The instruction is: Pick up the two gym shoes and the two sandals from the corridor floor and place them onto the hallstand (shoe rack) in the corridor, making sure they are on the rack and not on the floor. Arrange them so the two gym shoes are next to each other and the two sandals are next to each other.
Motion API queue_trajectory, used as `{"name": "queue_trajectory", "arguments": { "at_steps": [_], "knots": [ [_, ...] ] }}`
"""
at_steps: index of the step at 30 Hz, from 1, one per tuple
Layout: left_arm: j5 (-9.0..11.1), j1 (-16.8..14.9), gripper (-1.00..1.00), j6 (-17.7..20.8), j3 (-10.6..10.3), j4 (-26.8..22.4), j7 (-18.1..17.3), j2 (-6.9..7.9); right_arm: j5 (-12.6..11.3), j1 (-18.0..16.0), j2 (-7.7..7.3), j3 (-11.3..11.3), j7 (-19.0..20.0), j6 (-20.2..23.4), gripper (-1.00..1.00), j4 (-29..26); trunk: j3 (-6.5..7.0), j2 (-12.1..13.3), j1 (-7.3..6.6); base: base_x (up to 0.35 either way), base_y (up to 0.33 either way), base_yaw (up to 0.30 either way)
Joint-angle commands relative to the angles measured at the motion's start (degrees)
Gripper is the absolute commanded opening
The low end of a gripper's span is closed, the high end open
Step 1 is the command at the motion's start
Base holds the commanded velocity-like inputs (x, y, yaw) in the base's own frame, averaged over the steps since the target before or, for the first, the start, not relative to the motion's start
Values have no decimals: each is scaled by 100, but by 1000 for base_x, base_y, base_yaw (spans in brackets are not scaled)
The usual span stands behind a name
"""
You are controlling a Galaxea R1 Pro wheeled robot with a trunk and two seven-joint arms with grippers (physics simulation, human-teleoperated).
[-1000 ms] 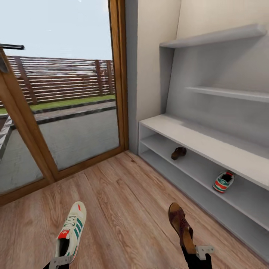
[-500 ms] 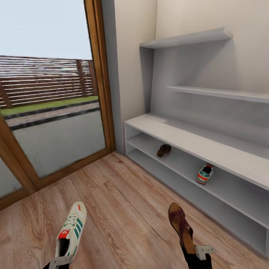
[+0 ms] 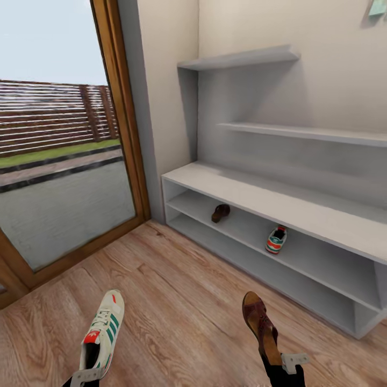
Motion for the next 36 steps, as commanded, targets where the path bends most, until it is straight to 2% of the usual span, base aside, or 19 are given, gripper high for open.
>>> {"name": "queue_trajectory", "arguments": {
  "at_steps": [1, 36],
  "knots": [
    [-50, -3, -100, -21, 49, 1, -33, -3, 29, -5, 1, -52, 39, -15, -100, 5, -5, -2, -1, -2, 10, -265],
    [-103, -3, -100, -18, 19, 0, -40, -3, 27, -5, 1, -52, 42, -17, -100, 5, -5, -2, -1, 0, 0, -265]
  ]
}}
